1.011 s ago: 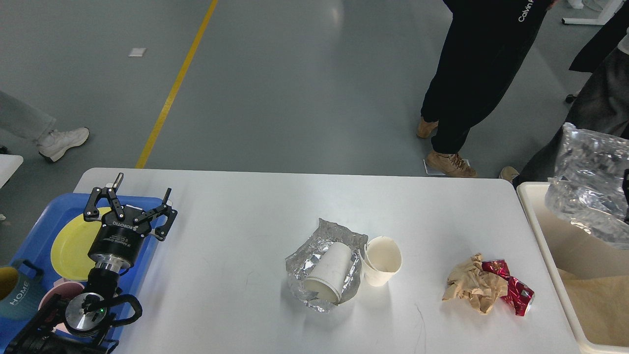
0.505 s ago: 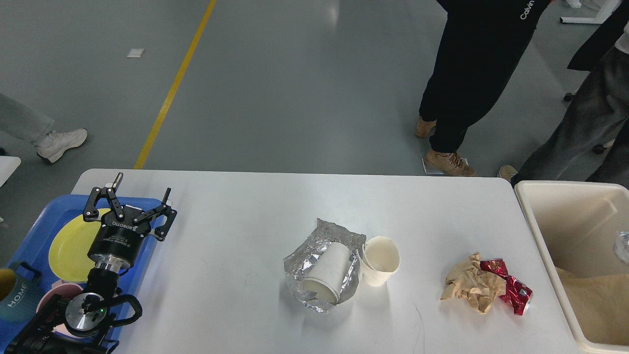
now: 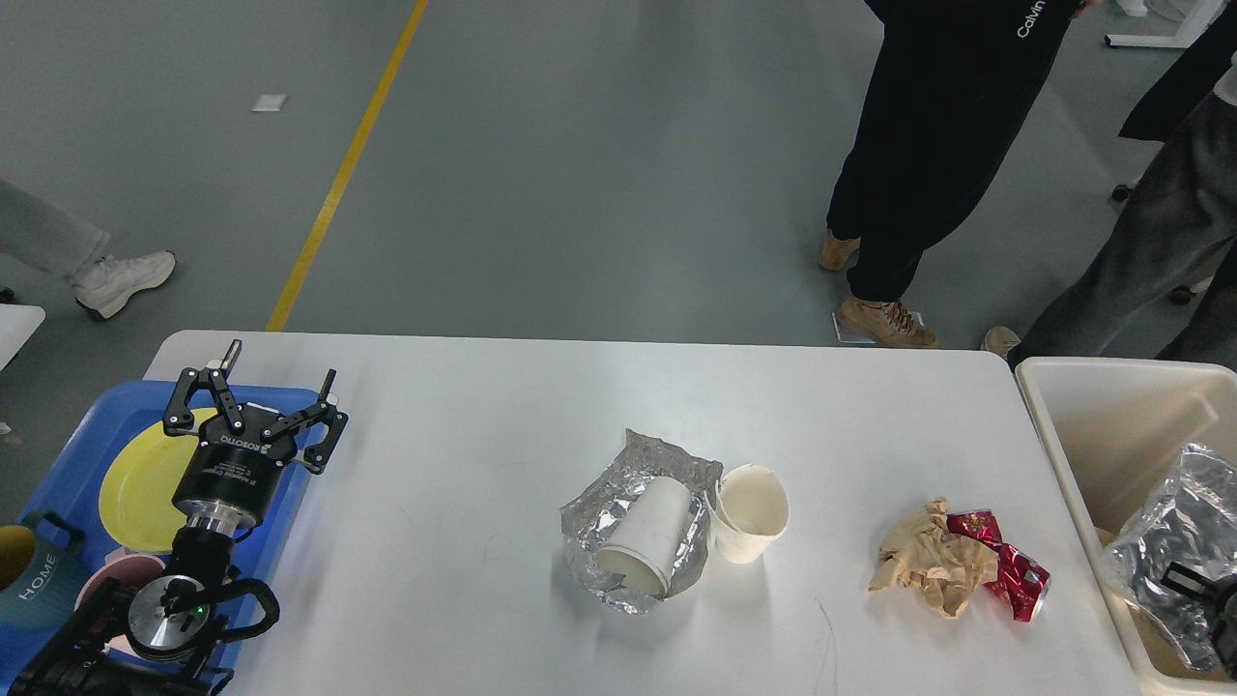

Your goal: Tidy desktop

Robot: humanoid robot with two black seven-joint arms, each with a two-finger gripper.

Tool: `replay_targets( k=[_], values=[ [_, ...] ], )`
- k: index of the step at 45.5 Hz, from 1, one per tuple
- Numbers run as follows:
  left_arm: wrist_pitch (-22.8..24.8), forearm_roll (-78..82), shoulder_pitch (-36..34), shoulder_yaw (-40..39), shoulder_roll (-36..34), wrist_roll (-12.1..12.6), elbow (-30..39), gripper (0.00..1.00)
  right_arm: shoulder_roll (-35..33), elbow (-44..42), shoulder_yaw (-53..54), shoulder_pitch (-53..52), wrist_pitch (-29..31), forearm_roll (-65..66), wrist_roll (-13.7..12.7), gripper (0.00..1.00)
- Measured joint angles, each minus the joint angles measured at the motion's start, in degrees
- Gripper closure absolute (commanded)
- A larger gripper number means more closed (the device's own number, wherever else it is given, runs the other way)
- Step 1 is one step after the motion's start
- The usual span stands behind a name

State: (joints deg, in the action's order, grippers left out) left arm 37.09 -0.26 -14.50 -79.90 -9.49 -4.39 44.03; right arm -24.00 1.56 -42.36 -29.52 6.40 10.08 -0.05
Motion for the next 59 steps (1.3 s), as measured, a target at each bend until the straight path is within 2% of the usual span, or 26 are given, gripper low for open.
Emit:
replay_targets(
  k=[10,19,48,49,51,52,54,57,59],
  values=[
    [0.00,0.00,0.00,0.00,0.00,0.00,0.00,0.03,-0.08,-0.14,0.45,0.92,-1.81,-0.10,-1.69,1.00],
    [0.00,0.00,0.00,0.00,-0.01,0.00,0.00,0.03,-3.82,-0.04,2.81,0.84,-1.90,-0.51,-3.29,1.00],
    [0.00,0.00,0.00,0.01,-0.01,0.00,0.00,0.03,-0.54,-0.23,2.82,2.00,-1.92,-0.31,-4.16,1.00],
    [0.00,0.00,0.00,0.01,-0.01,0.00,0.00,0.03,-0.56,-0.23,2.83,2.01,-1.92,-0.31,-4.16,0.86],
    [0.00,0.00,0.00,0.01,-0.01,0.00,0.00,0.03,-0.68,-0.23,2.84,2.06,-1.92,-0.31,-4.16,0.50],
    [0.00,0.00,0.00,0.01,-0.01,0.00,0.00,0.03,-0.80,-0.23,2.83,2.11,-1.92,-0.31,-4.16,0.36],
    [0.00,0.00,0.00,0.01,-0.01,0.00,0.00,0.03,-0.94,-0.23,2.83,2.25,-2.01,-0.31,-4.15,0.21],
    [0.00,0.00,0.00,0.01,-0.01,0.00,0.00,0.03,-1.01,-0.23,2.97,2.46,-2.95,-0.33,-4.06,0.06],
    [0.00,0.00,0.00,0.01,-0.01,0.00,0.00,0.03,-1.01,-0.23,3.12,2.54,-4.41,-0.38,-4.02,0.01]
  ],
)
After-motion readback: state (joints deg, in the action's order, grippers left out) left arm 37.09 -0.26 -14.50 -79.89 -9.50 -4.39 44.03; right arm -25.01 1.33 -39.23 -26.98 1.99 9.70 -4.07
